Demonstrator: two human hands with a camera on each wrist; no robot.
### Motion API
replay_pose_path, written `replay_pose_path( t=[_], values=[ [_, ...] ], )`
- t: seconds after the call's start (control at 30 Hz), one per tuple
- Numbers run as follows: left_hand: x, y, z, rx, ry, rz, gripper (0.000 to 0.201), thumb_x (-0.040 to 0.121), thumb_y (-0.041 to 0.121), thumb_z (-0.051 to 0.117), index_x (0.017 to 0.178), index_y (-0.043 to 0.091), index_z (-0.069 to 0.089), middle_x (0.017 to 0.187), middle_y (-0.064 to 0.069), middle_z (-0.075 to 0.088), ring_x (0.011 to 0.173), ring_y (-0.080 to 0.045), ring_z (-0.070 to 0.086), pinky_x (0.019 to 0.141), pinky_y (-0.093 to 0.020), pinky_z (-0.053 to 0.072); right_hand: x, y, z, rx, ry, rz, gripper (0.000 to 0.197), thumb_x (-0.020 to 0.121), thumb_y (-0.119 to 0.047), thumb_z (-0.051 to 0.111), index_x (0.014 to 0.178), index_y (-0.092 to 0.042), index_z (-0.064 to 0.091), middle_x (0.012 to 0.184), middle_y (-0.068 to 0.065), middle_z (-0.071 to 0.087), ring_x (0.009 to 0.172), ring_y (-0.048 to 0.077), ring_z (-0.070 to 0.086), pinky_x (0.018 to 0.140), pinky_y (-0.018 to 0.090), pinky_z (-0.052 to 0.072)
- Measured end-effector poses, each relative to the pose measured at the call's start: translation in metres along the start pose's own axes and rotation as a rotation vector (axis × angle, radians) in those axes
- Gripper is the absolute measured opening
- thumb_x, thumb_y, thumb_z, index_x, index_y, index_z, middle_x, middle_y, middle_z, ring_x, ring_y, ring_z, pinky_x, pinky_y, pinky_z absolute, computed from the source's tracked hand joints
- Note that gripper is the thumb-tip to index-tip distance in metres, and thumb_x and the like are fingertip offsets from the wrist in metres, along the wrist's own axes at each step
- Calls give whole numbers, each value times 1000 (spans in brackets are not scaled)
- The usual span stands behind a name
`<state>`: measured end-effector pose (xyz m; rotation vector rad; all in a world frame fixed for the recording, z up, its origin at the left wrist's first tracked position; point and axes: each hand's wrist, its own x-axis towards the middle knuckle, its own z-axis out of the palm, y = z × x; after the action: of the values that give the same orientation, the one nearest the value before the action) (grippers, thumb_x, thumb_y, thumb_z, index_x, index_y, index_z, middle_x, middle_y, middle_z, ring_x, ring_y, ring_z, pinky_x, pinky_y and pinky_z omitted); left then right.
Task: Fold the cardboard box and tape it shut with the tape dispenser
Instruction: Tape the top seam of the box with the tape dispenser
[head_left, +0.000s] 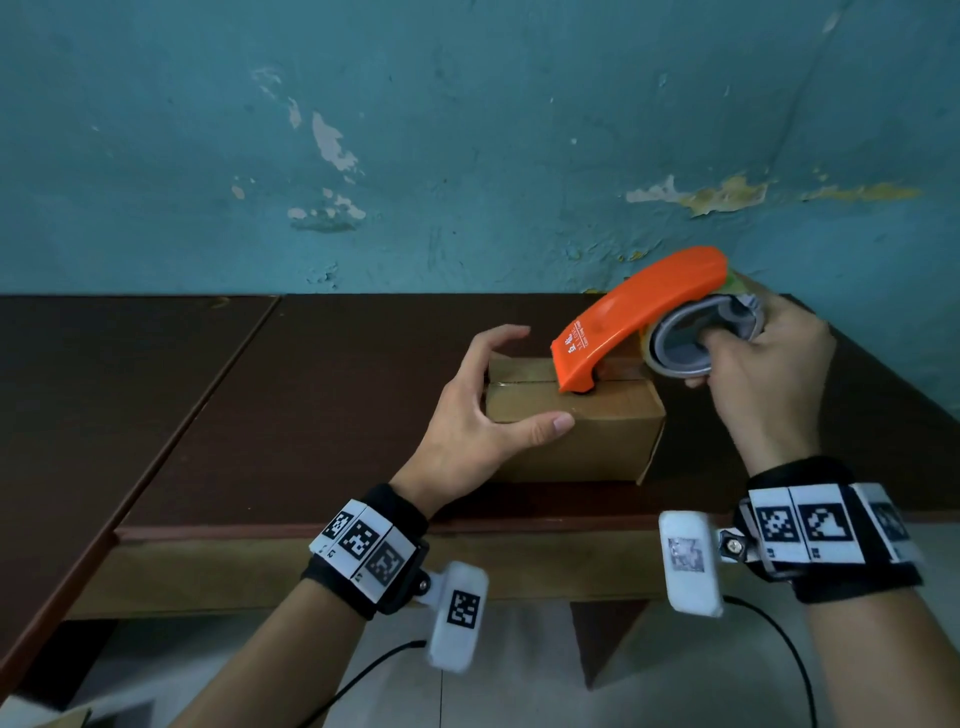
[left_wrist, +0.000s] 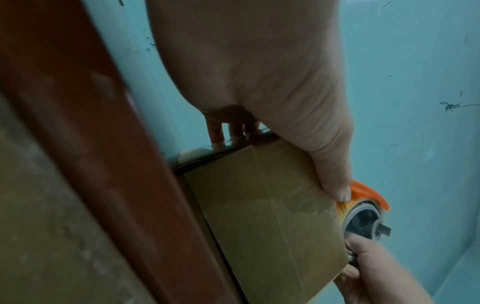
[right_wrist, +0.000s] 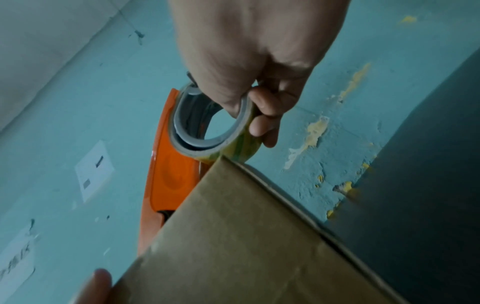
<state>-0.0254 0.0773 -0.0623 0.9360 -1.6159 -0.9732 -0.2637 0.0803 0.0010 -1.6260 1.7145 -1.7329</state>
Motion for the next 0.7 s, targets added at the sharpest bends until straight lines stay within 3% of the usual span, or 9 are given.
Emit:
replay_pose_path(
  t=[0.07, 0.13, 0.27, 0.37, 0.43, 0.5, 0.7],
  values=[
    [0, -1, 0, 22, -3, 10, 81, 79, 33, 92, 146, 37, 47, 131, 8, 63, 122, -15, 64, 107, -48, 53, 2, -3, -2, -35, -24, -16, 33, 90, 5, 62, 113, -17, 72, 91, -5, 70, 73, 1, 70, 51, 10, 52],
    [1, -1, 0, 38, -1, 13, 81, 79, 34, 91, 147, 37, 46, 136, 10, 61, 125, -14, 61, 109, -49, 52, 5, -4, -3, -84, -29, -41, 38, 89, 6, 62, 117, -18, 72, 92, -6, 69, 77, 1, 69, 51, 8, 51],
    [0, 0, -1, 15, -8, -4, 82, 78, 34, 92, 146, 37, 47, 127, 7, 65, 121, -16, 64, 106, -48, 54, 8, -3, 0, -133, -4, -64, 47, 89, 5, 62, 126, -22, 68, 96, -7, 69, 83, 13, 72, 66, 26, 62],
    [0, 0, -1, -5, -5, -7, 79, 78, 28, 93, 143, 33, 49, 118, 4, 68, 113, -17, 68, 101, -46, 57, 9, 4, 2, -99, -10, -5, 34, 91, 4, 61, 116, -16, 71, 98, -1, 72, 71, 6, 69, 51, 12, 53],
    [1, 0, -1, -3, 3, -10, 77, 77, 27, 93, 140, 32, 51, 113, 5, 68, 109, -15, 69, 98, -41, 58, 8, 12, 4, 9, 9, 94, 23, 92, 1, 62, 96, -19, 72, 92, 5, 74, 61, 5, 70, 48, 16, 51],
    [2, -1, -1, 8, 7, -8, 76, 75, 30, 94, 138, 33, 52, 113, 4, 68, 108, -15, 68, 98, -41, 58, 8, 15, 4, 134, 41, 202, 25, 91, -1, 62, 82, -23, 68, 87, 7, 74, 55, 5, 70, 48, 21, 51],
    [2, -1, -1, 25, 6, -6, 76, 72, 44, 92, 137, 38, 52, 126, 3, 64, 116, -20, 65, 102, -52, 54, 9, 11, 5, 241, 65, 228, 23, 91, -1, 63, 80, -21, 67, 83, 4, 73, 59, 8, 72, 49, 22, 52]
  ],
)
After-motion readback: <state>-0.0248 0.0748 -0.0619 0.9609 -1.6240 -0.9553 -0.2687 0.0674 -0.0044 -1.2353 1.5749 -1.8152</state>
